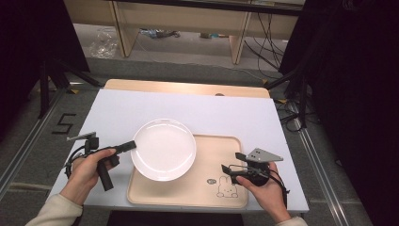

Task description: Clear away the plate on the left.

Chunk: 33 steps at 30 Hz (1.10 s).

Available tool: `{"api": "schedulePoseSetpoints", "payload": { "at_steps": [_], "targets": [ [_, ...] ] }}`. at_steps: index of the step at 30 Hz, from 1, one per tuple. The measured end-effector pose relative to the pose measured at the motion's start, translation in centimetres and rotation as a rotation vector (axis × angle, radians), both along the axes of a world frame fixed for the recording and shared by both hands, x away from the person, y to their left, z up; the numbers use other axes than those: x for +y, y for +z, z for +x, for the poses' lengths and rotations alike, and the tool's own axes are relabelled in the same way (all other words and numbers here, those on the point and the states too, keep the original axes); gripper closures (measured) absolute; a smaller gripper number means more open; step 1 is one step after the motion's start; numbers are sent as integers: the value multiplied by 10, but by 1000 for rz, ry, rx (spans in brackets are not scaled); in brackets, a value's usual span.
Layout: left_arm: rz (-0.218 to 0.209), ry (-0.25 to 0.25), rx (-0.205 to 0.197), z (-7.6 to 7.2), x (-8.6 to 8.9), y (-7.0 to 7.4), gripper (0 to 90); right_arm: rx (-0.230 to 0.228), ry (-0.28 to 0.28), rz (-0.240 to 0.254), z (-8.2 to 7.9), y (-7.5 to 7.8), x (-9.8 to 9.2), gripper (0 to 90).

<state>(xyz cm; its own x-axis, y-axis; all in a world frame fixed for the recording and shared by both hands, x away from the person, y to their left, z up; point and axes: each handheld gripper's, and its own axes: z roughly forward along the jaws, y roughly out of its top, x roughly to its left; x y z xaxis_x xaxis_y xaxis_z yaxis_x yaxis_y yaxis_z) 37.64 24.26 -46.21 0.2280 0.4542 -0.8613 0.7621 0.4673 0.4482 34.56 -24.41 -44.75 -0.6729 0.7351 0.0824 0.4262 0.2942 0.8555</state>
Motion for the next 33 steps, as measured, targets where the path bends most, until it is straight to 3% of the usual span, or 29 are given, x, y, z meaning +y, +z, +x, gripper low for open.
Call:
{"api": "schedulePoseSetpoints", "payload": {
  "at_steps": [21, 33],
  "targets": [
    [5, -29, -10, 4, -13, -2, 867, -1, 1, 1, 0, 0, 0, 262],
    [14, -46, 10, 7, -23, -3, 868, 0, 1, 1, 0, 0, 0, 262]
  ]
}}
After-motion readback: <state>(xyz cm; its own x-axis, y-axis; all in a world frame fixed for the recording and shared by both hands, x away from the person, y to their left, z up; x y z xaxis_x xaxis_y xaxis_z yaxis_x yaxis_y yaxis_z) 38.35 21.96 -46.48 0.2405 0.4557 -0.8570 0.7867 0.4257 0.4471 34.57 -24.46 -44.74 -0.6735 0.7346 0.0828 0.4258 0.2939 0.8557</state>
